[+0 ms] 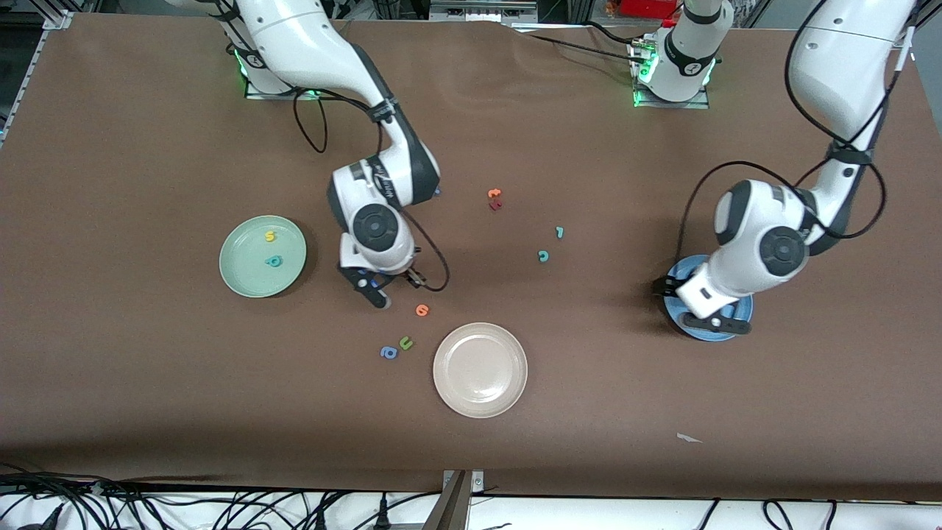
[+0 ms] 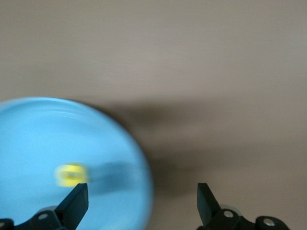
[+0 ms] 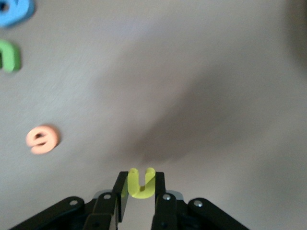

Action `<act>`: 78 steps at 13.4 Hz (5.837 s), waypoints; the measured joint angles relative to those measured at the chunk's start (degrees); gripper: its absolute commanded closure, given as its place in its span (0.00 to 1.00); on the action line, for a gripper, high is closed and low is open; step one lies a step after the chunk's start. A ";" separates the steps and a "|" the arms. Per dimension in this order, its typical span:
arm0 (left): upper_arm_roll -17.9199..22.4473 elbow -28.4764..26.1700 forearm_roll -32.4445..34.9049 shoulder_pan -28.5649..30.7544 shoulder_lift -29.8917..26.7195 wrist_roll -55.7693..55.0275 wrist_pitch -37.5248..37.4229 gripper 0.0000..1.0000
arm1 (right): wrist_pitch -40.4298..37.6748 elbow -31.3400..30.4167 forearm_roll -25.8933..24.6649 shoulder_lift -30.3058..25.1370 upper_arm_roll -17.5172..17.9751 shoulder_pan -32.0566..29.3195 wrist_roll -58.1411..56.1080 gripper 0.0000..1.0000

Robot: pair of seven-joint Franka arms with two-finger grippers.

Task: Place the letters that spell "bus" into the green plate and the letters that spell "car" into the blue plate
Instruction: 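Lower the yellow a onto the blue plate and open the left gripper, then place the yellow u on the green plate while the left gripper reaches letters, then grasp the teal c with the left gripper while the right gripper withdraws, then carry the teal c to the blue plate and release it, then move the left gripper back over the teal l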

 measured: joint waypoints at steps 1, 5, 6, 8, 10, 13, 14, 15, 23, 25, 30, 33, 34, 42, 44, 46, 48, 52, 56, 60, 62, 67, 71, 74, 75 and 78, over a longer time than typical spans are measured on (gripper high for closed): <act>-3.06 -0.57 0.00 -0.16 -0.01 -4.54 -0.12 0.00 | -3.71 -0.05 -0.02 -1.03 -2.39 -0.09 -4.80 0.90; -9.70 -1.65 0.00 -4.37 -0.01 -21.62 -0.12 0.00 | -12.01 -4.19 0.01 -2.67 -13.92 -0.48 -30.29 0.87; -9.68 -1.66 0.00 -6.62 0.03 -25.08 -0.11 0.00 | -12.00 -6.76 0.14 -2.88 -16.57 -0.76 -36.79 0.53; -9.61 -1.70 0.00 -10.03 0.22 -29.45 0.13 0.00 | -11.87 -11.30 0.33 -2.90 -19.43 -2.22 -45.70 0.00; -9.53 -1.85 2.24 -11.76 0.86 -32.79 0.68 0.03 | -11.89 -13.11 1.29 -2.91 -19.64 -4.81 -50.17 0.00; -9.51 -1.89 11.53 -12.76 3.53 -41.10 2.47 0.04 | -11.96 -12.92 3.54 -3.56 -19.44 -4.71 -51.07 0.00; -9.51 -1.87 12.83 -12.85 4.50 -42.41 3.32 0.05 | -12.28 -12.45 3.89 -4.30 -19.36 -4.16 -51.07 0.00; -9.51 -1.82 13.23 -12.89 5.38 -42.91 4.22 0.06 | -13.67 -11.50 4.06 -5.44 -19.35 -3.53 -51.05 0.00; -9.54 -0.73 13.26 -14.28 7.34 -44.12 4.96 0.26 | -27.16 1.61 4.02 -15.96 -20.54 -3.12 -51.14 0.00; -9.53 -0.73 13.26 -14.31 7.46 -44.23 4.96 0.33 | -29.07 6.69 3.54 -17.51 -21.21 -3.57 -51.23 0.00; -9.53 -0.65 13.26 -14.48 8.15 -44.93 4.97 0.45 | -31.57 7.47 -5.01 -25.01 -15.73 -9.95 -55.15 0.00; -9.53 -0.47 13.26 -14.49 8.23 -45.00 4.97 0.54 | -28.20 1.70 -11.60 -29.76 -0.73 -24.24 -56.02 0.00; -9.53 -0.42 13.26 -14.49 8.24 -45.02 4.97 0.57 | -25.35 -1.63 -12.88 -31.93 4.47 -28.98 -56.02 0.00; -9.52 0.57 13.26 -14.53 8.95 -45.28 4.97 0.68 | -31.66 -6.79 -14.68 -45.29 18.55 -47.03 -56.67 0.00; -9.52 0.58 13.26 -14.53 8.95 -45.38 4.96 0.73 | -30.85 -6.75 -14.68 -44.29 17.61 -46.99 -57.50 0.00; -9.52 0.62 13.26 -14.53 8.96 -45.61 4.96 0.77 | -27.29 -6.74 -14.67 -43.11 17.61 -46.68 -57.67 0.00; -9.52 0.65 13.26 -14.59 8.95 -46.25 4.96 0.80 | -24.95 -6.73 -14.67 -42.29 17.61 -46.58 -57.68 0.00; -9.52 0.67 13.26 -14.69 8.96 -46.55 4.96 0.82 | -25.00 -6.73 -14.67 -41.88 17.62 -46.54 -57.71 0.00; -9.26 4.88 13.26 -13.84 8.93 -46.37 -0.53 0.82 | -25.00 -6.71 -14.69 -41.85 17.31 -46.51 -57.73 0.00; -9.12 9.24 13.26 -8.96 8.18 -39.29 -8.81 0.83 | -25.02 -6.71 -14.68 -41.70 14.50 -46.61 -58.00 0.00; -9.07 9.44 13.26 -5.14 7.21 -32.85 -11.86 0.83 | -25.03 -6.70 -14.68 -41.69 14.61 -46.49 -58.00 0.00; -8.96 9.44 13.26 3.57 4.59 -13.67 -18.43 0.83 | -25.01 -6.64 -14.68 -41.69 15.25 -46.18 -58.00 0.00; -8.49 9.37 13.57 8.29 4.54 -0.93 -18.69 0.79 | -25.07 -6.64 -14.68 -41.69 15.25 -46.16 -58.00 0.00; -8.33 9.27 16.84 11.25 5.30 6.12 -17.83 0.00 | -25.09 -6.64 -14.67 -41.69 15.25 -46.10 -58.00 0.00; -8.33 9.26 17.80 11.73 5.73 7.78 -17.52 0.00 | -25.08 -6.63 -14.67 -41.69 15.25 -46.08 -58.00 0.00; -9.02 9.26 17.58 11.61 6.38 7.91 -16.81 0.00 | -25.02 -6.63 -14.67 -41.69 15.25 -46.06 -58.00 0.00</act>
